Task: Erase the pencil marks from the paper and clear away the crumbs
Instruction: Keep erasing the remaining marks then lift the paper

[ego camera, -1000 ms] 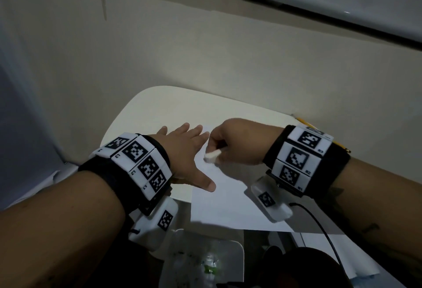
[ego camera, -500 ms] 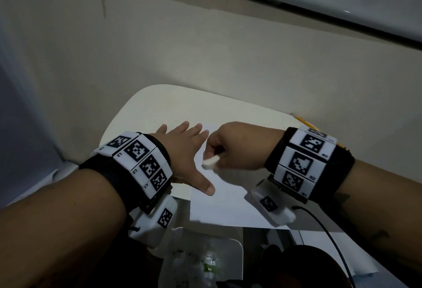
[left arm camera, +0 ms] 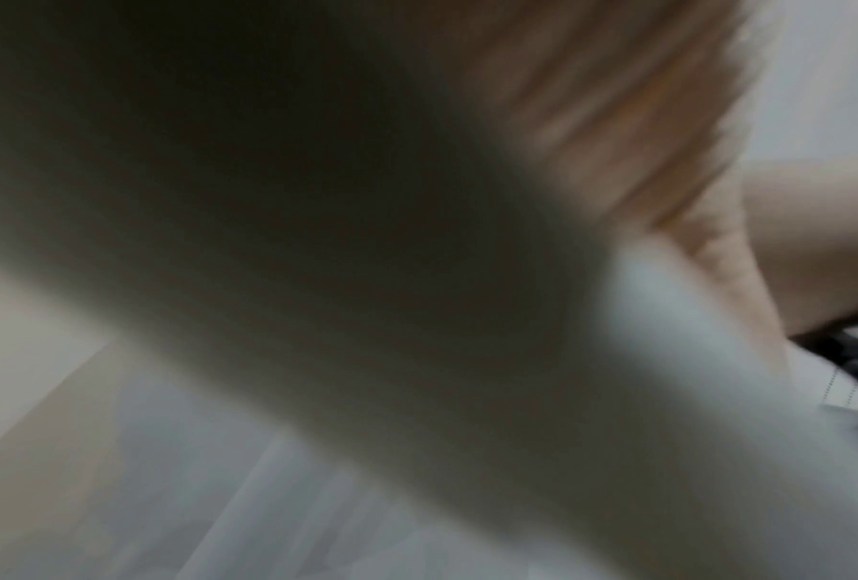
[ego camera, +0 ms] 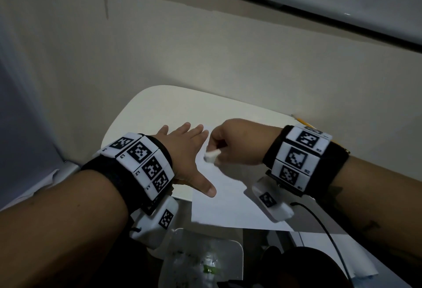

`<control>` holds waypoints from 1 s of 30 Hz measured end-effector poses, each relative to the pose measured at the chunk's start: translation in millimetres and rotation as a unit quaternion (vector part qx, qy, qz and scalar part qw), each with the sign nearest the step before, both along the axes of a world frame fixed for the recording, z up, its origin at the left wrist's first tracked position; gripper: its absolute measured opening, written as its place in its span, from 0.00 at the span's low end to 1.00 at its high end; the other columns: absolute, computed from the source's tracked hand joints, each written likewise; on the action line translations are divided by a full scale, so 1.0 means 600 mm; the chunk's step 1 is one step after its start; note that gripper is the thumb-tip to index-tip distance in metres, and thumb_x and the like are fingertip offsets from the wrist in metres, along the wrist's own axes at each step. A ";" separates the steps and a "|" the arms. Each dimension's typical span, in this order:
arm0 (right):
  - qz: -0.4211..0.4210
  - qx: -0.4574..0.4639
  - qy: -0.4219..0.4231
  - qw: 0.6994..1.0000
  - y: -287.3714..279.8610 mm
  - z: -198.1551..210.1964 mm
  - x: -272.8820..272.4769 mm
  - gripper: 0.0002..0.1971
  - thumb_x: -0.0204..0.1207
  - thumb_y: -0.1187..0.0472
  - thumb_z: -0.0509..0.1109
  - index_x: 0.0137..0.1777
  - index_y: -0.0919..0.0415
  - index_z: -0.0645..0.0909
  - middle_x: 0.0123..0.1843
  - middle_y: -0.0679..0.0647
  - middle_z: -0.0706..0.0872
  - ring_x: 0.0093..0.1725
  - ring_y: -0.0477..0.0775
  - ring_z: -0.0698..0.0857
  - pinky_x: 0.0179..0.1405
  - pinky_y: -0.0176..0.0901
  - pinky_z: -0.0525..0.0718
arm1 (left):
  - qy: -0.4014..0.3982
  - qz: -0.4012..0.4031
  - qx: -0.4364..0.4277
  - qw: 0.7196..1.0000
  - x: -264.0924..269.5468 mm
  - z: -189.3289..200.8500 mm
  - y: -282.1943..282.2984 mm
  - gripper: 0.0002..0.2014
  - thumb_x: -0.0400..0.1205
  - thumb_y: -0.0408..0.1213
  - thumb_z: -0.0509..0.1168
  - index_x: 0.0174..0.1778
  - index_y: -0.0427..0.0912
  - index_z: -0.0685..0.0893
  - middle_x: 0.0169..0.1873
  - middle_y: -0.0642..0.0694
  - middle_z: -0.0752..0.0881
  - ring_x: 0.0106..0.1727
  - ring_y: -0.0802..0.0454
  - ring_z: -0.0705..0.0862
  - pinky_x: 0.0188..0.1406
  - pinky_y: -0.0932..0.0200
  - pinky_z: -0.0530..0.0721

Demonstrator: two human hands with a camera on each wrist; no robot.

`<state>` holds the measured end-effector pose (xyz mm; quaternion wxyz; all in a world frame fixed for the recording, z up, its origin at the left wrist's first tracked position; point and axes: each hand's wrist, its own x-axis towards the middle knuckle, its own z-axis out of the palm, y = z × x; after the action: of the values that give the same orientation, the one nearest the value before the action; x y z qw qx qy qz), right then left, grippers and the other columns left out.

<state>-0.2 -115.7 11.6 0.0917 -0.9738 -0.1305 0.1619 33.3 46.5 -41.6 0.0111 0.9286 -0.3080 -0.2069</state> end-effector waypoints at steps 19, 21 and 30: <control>-0.024 -0.031 0.017 0.999 -0.013 0.001 0.028 0.10 0.72 0.42 0.74 0.44 0.47 0.87 0.38 0.40 0.90 0.43 0.44 0.88 0.48 0.44 0.87 | 0.007 -0.002 0.009 1.000 0.002 0.001 0.000 0.72 0.55 0.85 0.62 0.85 0.54 0.33 0.85 0.56 0.33 0.85 0.51 0.32 0.81 0.34 0.36; -0.014 -0.041 0.040 0.998 -0.010 0.006 0.028 0.10 0.73 0.43 0.76 0.45 0.47 0.88 0.40 0.41 0.90 0.44 0.43 0.88 0.47 0.41 0.86 | 0.007 -0.001 0.008 1.000 0.002 0.000 0.000 0.72 0.54 0.85 0.63 0.85 0.54 0.33 0.85 0.56 0.33 0.85 0.51 0.32 0.81 0.34 0.36; -0.060 -0.027 -0.055 0.996 -0.009 -0.005 0.075 0.11 0.78 0.49 0.74 0.50 0.56 0.85 0.47 0.48 0.87 0.50 0.50 0.85 0.44 0.39 0.79 | 0.006 -0.001 0.013 1.000 0.000 0.004 0.000 0.71 0.56 0.84 0.63 0.85 0.54 0.32 0.85 0.56 0.33 0.85 0.51 0.32 0.82 0.32 0.36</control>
<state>44.7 -120.9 8.6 0.0678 -0.9895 -0.0722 0.1052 33.2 46.7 -39.0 0.0005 0.9271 -0.3061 -0.2164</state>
